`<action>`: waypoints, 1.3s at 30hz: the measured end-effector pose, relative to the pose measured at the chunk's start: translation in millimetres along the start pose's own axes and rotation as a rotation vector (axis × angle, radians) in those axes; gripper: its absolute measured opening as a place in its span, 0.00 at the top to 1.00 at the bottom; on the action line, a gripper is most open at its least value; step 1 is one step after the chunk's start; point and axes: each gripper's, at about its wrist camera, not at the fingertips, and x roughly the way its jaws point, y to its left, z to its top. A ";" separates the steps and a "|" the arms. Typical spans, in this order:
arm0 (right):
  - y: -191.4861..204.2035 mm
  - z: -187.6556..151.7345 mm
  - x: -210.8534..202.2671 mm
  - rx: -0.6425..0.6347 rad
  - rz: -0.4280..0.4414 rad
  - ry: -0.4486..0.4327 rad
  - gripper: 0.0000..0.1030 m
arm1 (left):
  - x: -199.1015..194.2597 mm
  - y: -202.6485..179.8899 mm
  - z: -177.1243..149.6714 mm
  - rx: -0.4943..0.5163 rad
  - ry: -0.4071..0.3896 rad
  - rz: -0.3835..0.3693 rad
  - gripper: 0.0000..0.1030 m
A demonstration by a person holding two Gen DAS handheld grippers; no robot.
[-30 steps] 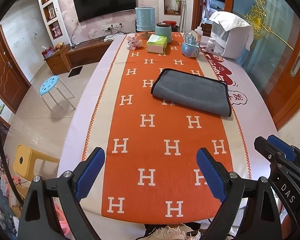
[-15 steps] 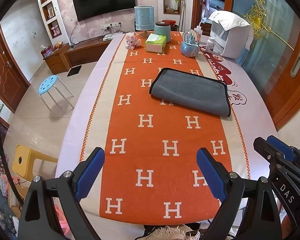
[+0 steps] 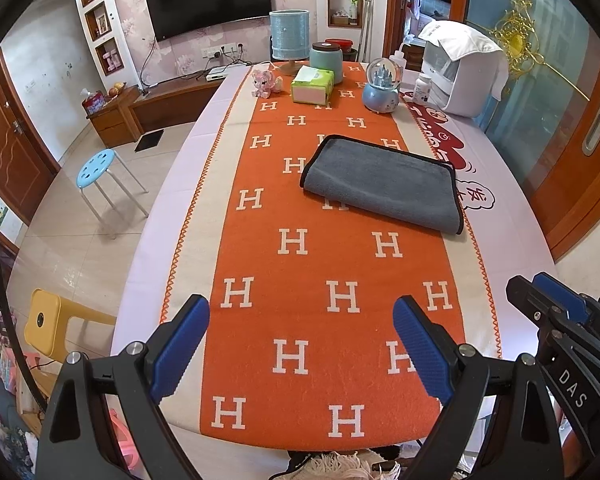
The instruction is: Fold towel
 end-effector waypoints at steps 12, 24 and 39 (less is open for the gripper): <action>0.4 -1.8 0.9 0.002 -0.001 0.003 0.71 | 0.2 -0.2 0.0 0.001 0.004 0.000 0.10; 0.7 -4.8 1.7 0.003 -0.002 0.005 0.71 | 6.5 -3.0 -5.6 0.000 0.011 -0.003 0.10; -0.2 -4.1 1.1 0.004 0.000 0.006 0.71 | 7.3 -3.6 -8.4 0.005 0.014 -0.003 0.10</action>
